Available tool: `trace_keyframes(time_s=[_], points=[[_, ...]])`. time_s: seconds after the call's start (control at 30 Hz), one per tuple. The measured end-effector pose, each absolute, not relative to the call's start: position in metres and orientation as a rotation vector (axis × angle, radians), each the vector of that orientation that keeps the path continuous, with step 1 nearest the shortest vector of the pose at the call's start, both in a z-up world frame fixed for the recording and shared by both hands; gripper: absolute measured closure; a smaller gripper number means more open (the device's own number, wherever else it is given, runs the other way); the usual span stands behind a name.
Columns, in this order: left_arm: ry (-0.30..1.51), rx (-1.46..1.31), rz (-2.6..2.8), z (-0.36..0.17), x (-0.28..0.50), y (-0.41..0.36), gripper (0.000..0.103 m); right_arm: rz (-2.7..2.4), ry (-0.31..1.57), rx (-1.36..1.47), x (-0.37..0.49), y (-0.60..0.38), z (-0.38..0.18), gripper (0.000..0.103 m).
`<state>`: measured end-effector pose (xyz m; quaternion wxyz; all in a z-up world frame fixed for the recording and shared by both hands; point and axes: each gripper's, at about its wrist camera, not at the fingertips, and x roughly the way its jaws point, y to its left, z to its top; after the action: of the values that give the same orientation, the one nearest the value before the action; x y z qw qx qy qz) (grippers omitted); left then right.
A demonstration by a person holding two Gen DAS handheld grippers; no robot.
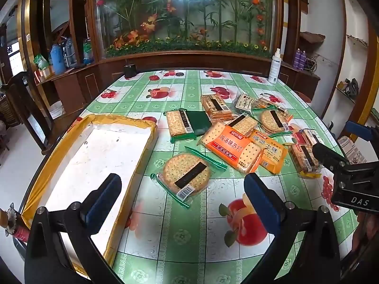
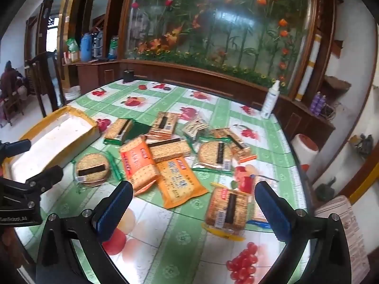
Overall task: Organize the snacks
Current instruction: 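Reach the right gripper to the clear cracker pack and grasp it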
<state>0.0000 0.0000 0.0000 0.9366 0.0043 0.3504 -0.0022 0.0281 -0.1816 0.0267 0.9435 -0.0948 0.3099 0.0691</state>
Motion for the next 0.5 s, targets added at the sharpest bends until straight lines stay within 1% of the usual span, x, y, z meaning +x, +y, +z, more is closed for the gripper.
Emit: trace_keyframes(time_s=[0.5], points=[[0.719,0.003,0.026,-0.0036,-0.003,0.0069,0.0,0.125,0.637,-0.192,0.0284,-0.1865,0.0238,0.0]])
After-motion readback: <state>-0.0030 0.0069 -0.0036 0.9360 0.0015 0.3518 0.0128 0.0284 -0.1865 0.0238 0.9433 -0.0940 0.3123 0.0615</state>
